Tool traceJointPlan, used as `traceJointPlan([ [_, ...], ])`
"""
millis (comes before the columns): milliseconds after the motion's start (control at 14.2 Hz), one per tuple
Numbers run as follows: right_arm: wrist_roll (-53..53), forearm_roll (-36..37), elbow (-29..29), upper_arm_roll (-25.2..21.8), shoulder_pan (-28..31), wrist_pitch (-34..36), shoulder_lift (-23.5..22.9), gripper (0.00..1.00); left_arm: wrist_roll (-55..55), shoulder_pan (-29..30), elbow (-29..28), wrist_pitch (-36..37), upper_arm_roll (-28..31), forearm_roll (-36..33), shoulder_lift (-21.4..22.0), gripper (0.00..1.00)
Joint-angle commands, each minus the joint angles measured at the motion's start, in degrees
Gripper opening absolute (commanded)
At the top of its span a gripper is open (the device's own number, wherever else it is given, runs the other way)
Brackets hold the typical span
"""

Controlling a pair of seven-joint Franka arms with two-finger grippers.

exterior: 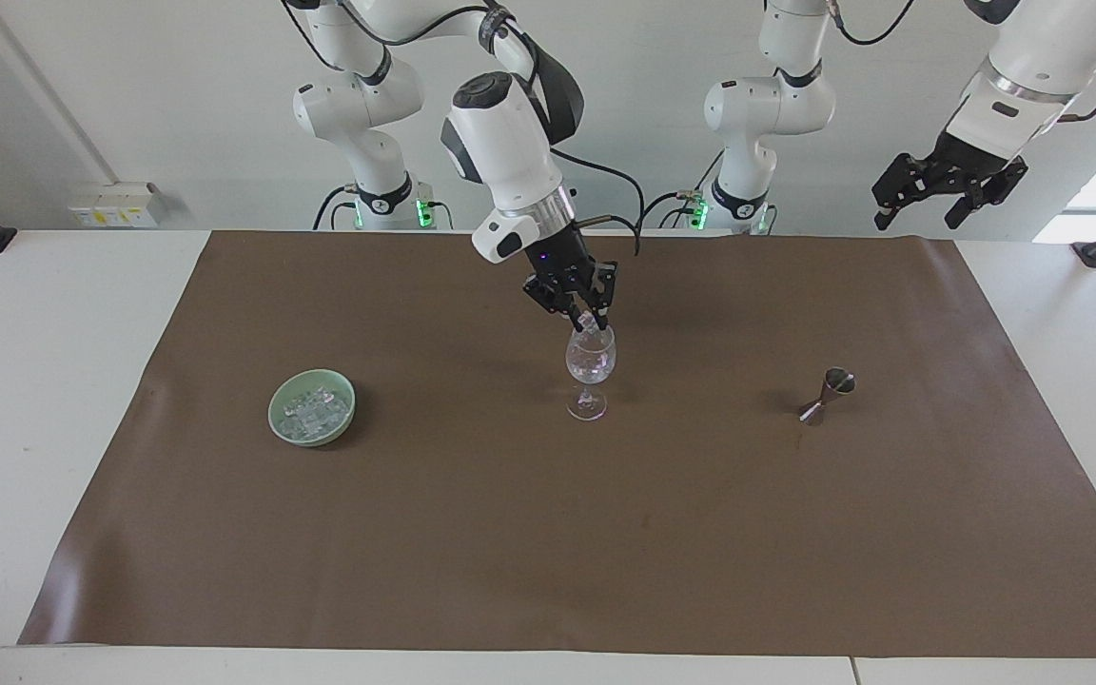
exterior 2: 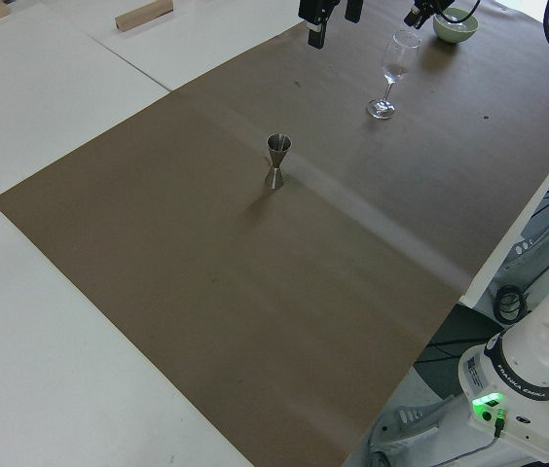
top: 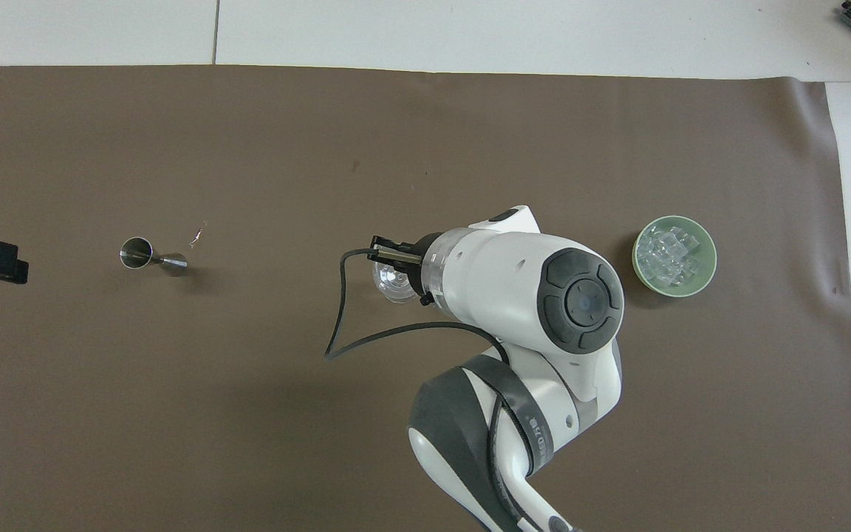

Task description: Pour wine and add ice with both arms

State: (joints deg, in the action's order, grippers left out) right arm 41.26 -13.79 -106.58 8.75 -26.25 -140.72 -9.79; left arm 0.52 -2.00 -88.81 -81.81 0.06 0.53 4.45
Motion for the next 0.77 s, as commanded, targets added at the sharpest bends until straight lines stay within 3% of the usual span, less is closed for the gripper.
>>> traceJointPlan([
  [0, -0.1, -0.1, 0.4, -0.1, -0.2, -0.5, -0.1, 0.28, -0.7, -0.5, -1.5, 0.3, 0.4, -1.0, 1.5, 1.0],
  [211, 0.6, -0.1, 0.5, -0.1, -0.2, 0.1, -0.1, 0.56, -0.7, -0.5, -1.5, 0.4, 0.4, -1.0, 1.5, 1.0],
  [561, 3.4, -0.2, 2.2, -0.1, -0.2, 1.8, 0.3, 0.69, -0.7, -0.5, -1.5, 0.3, 0.4, -1.0, 1.5, 1.0],
  [632, 4.6, 0.0, 3.2, -0.1, -0.2, 3.2, 0.3, 0.77, -0.7, -0.5, -1.5, 0.3, 0.4, -1.0, 1.5, 1.0],
  [702, 5.1, 0.1, 3.6, -0.4, -0.2, 4.5, 0.6, 1.0, -0.7, -0.5, -1.5, 0.4, 0.4, -1.0, 1.5, 1.0],
])
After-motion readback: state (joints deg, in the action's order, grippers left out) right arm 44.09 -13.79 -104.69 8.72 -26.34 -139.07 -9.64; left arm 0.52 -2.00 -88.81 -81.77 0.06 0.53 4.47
